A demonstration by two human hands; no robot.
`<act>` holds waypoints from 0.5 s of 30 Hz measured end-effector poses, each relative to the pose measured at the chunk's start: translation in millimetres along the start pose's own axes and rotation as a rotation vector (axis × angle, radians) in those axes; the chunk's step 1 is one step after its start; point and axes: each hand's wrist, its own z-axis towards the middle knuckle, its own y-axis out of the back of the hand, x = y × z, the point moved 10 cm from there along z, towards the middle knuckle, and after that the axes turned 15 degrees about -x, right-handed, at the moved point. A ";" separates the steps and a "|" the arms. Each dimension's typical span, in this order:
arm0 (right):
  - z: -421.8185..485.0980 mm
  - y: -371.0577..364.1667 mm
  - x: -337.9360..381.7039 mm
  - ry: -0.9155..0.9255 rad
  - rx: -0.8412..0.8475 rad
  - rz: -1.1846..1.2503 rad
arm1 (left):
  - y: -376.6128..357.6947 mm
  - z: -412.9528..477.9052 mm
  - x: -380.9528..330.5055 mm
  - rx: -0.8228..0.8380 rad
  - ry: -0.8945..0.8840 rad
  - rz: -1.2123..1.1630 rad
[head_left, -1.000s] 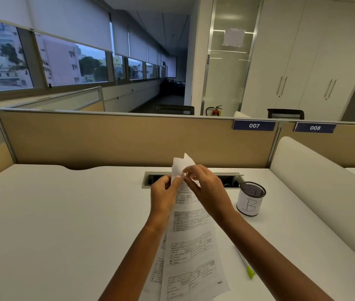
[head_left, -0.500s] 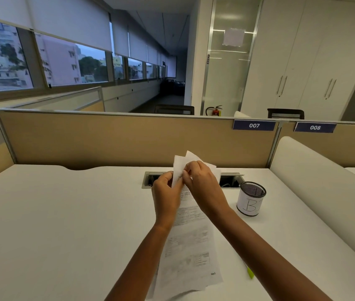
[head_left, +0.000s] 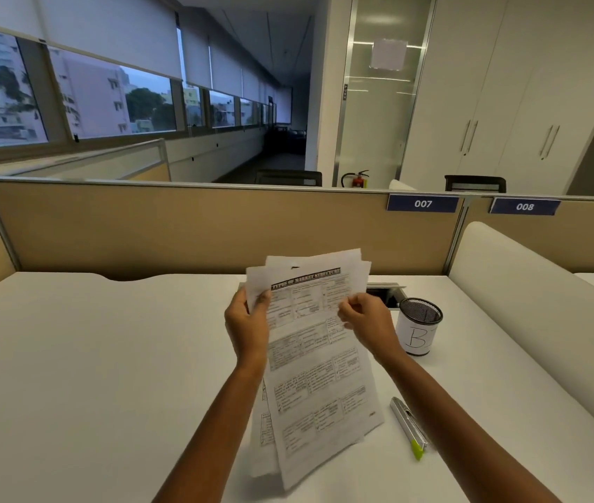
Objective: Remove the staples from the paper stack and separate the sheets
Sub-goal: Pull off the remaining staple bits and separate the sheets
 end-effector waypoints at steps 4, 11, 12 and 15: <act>11.0 16.2 -73.8 -0.213 -0.079 -0.020 | 5.4 12.2 32.5 -0.025 0.122 0.003; 49.2 56.3 -151.5 -0.389 -0.292 -0.062 | -4.9 34.2 62.5 -0.039 0.138 0.056; 56.5 64.4 -157.9 -0.393 -0.327 -0.093 | -6.4 36.6 65.5 -0.043 0.137 0.058; 77.1 85.2 -175.1 -0.416 -0.403 -0.143 | -9.3 40.7 73.9 -0.049 0.138 0.058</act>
